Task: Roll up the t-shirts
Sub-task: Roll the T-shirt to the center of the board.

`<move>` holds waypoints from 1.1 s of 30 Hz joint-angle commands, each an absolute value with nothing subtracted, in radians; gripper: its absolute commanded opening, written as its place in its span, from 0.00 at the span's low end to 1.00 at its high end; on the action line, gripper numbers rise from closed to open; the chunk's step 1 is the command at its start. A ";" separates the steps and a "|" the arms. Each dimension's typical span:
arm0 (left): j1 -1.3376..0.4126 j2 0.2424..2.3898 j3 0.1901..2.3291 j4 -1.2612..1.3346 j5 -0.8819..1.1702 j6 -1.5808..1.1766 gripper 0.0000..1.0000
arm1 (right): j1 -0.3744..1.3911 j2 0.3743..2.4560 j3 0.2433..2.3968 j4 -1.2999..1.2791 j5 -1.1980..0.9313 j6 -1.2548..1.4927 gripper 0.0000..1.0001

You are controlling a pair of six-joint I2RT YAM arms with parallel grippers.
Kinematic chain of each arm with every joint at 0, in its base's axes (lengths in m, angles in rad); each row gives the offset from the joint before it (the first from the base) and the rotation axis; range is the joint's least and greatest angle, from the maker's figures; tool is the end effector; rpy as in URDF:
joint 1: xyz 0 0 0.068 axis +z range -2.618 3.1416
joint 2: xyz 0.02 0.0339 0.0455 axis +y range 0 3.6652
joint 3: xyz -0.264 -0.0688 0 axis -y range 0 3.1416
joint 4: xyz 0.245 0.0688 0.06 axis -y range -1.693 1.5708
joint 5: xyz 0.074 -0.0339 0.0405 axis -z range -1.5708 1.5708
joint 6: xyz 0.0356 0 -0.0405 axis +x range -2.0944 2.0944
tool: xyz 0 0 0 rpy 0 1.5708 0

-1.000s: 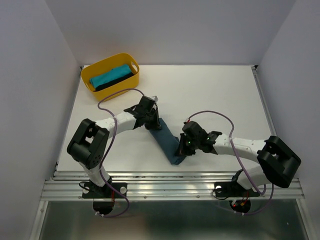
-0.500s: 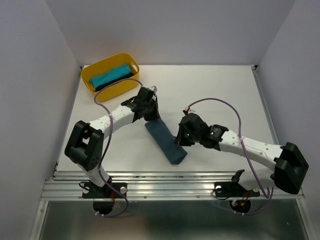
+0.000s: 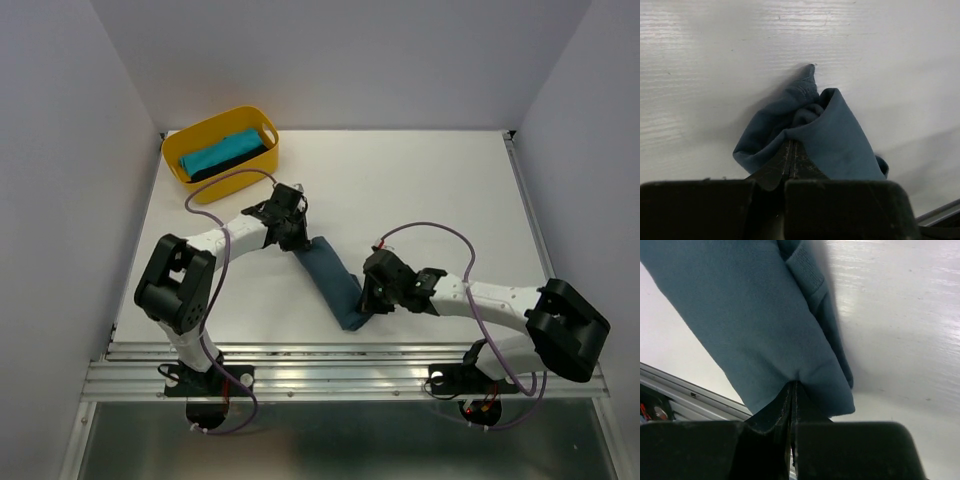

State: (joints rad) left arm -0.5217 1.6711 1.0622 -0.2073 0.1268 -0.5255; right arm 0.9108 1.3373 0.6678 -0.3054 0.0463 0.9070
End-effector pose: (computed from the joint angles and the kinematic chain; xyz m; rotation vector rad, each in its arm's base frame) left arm 0.3069 -0.1816 0.2056 0.0576 2.4766 -0.6268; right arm 0.1544 0.1963 0.1747 0.0139 2.6746 0.6098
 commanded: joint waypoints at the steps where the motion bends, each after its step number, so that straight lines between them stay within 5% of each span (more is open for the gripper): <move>1: -0.523 1.718 1.025 -0.153 0.133 -0.520 0.00 | 0.917 1.385 0.617 -0.241 0.044 0.928 0.01; 10: -0.525 1.695 1.069 -0.235 0.054 -0.431 0.00 | 0.917 1.362 0.649 -0.291 0.084 0.882 0.01; 23: -0.480 1.575 1.466 -0.485 -0.120 -0.315 0.02 | 0.917 1.234 0.684 -0.360 0.112 0.865 0.04; 28: -0.457 1.615 1.572 -0.529 -0.144 -0.287 0.18 | 0.917 1.200 0.725 -0.408 0.156 0.856 0.27; 33: -0.408 1.677 1.673 -0.566 -0.158 -0.264 0.59 | 0.917 1.166 0.753 -0.445 0.202 0.862 0.66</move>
